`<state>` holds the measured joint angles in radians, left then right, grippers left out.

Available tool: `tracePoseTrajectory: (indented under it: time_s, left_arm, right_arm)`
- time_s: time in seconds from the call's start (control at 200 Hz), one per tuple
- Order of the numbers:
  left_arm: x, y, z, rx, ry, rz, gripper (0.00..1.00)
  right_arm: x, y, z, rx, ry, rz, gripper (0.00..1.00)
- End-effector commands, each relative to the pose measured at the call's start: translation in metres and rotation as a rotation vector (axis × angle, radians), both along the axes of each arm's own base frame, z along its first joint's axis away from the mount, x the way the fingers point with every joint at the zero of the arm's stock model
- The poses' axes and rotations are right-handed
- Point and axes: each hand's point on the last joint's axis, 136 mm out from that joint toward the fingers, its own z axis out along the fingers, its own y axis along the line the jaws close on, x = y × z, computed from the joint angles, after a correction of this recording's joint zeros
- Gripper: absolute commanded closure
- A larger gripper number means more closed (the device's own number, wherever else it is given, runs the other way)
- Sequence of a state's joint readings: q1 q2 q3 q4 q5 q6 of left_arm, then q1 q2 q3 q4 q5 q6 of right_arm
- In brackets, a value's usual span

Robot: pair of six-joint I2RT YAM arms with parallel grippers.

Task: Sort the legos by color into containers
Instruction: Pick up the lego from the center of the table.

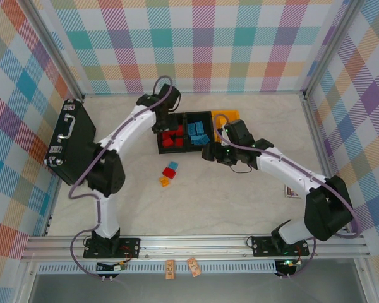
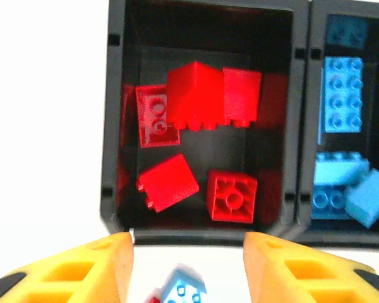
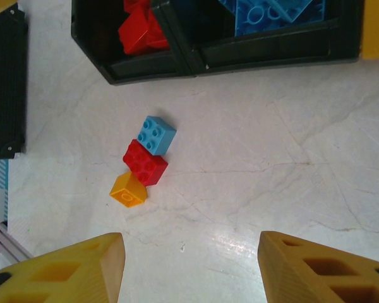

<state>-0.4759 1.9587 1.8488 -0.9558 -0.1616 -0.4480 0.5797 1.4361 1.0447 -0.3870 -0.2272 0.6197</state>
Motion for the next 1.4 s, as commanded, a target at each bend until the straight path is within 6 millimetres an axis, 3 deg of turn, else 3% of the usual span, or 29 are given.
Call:
tracePoseTrajectory:
  time_s: [0.0,0.35,0.685,0.79,1.11,1.26,1.395]
  left_arm:
    - [-0.023,-0.002,0.002,-0.040,-0.007,-0.034,0.50]
    - [-0.097,0.011,-0.020,-0.073,0.035,-0.115,0.49]
    - [-0.143,0.014,-0.058,-0.110,0.084,-0.015,0.39]
    - [-0.151,0.018,-0.071,-0.103,0.081,0.039,0.34]
    - [-0.158,0.013,-0.107,-0.075,0.106,0.083,0.32]
    - [-0.157,0.010,-0.118,-0.054,0.119,0.081,0.34]
    - [-0.158,0.018,-0.127,-0.002,0.134,0.106,0.41]
  right_arm:
    - [-0.012,0.000,0.001,-0.011,-0.009,0.031,0.42]
    - [-0.035,-0.006,-0.008,-0.024,0.000,0.055,0.41]
    - [-0.049,-0.006,-0.020,-0.030,0.024,0.064,0.41]
    - [-0.052,0.000,-0.024,-0.035,0.032,0.077,0.41]
    - [-0.053,0.004,-0.037,-0.043,0.057,0.074,0.41]
    - [-0.053,0.002,-0.040,-0.052,0.063,0.068,0.41]
    - [-0.053,0.002,-0.041,-0.055,0.064,0.069,0.41]
